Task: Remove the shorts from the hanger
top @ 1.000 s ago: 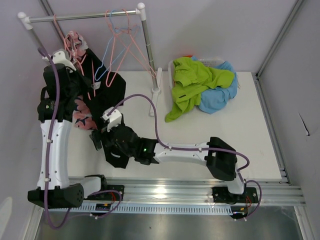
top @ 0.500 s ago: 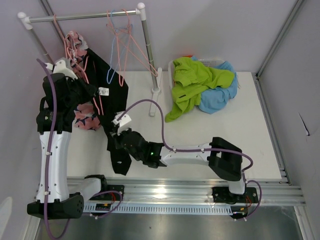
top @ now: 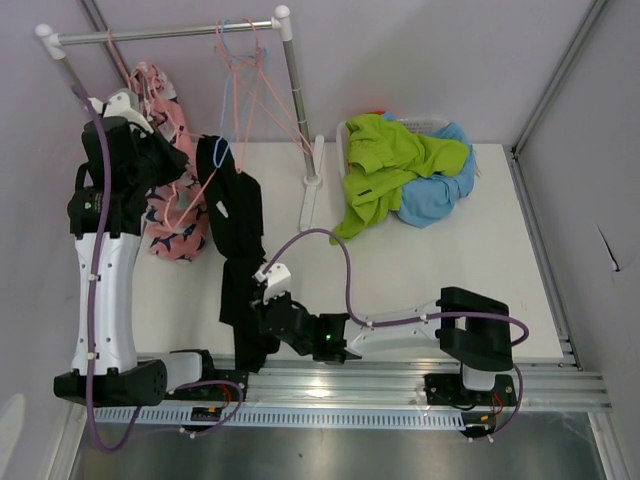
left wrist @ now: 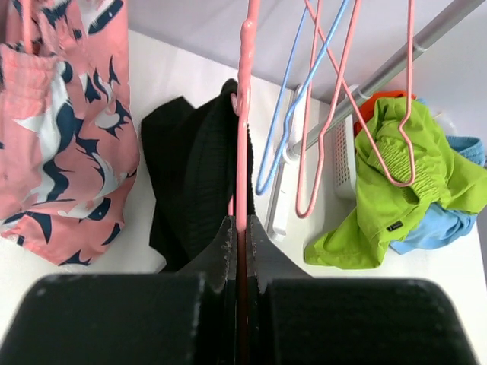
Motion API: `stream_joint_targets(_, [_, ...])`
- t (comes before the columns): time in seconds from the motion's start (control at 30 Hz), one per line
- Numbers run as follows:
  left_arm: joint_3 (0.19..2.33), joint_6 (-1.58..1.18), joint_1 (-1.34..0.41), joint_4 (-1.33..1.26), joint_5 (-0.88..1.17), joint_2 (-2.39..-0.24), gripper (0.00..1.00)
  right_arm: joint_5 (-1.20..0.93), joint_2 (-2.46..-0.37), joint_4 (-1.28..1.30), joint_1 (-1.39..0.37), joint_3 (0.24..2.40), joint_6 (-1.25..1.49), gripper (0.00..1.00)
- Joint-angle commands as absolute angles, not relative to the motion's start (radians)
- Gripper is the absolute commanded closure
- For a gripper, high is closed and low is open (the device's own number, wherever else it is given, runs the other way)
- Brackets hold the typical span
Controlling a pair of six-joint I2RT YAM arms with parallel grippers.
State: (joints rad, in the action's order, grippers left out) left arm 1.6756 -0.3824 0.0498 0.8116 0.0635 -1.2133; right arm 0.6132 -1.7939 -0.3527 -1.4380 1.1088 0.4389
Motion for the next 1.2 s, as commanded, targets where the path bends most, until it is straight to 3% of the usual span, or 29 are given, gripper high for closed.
stream_joint_targets(0.0, [1.727, -0.356, 0.041, 0.727, 0.044, -1.213, 1.00, 0.643, -1.819, -0.359, -1.437, 1.149, 0.500, 1.00])
stream_joint_targets(0.4, [1.617, -0.391, 0.011, 0.983, 0.087, -0.954, 1.00, 0.430, -2.051, -0.227, -1.053, 1.636, 0.459, 1.00])
stream_joint_targets(0.53, [1.563, -0.382, -0.057, 1.025, -0.027, -0.881, 1.00, 0.365, -2.120, -0.118, -0.959, 1.790, 0.488, 1.00])
stream_joint_targets(0.6, [1.519, -0.362, -0.057, 1.028, -0.099, -0.874, 1.00, 0.379, -2.097, -0.101, -0.942, 1.757, 0.498, 1.00])
stream_joint_targets(0.83, [1.453, -0.292, -0.057, 0.885, -0.276, -0.955, 1.00, 0.393, -1.824, -0.215, -0.936, 1.317, 0.564, 1.00])
stream_joint_targets(1.03, [1.440, -0.267, -0.057, 0.660, -0.224, -1.089, 1.00, 0.465, -1.534, -0.236, -0.962, 0.974, 0.580, 1.00])
stream_joint_targets(1.17, [1.558, -0.253, -0.057, 0.604, -0.204, -1.186, 1.00, 0.549, -1.300, -0.209, -0.982, 0.783, 0.566, 1.00])
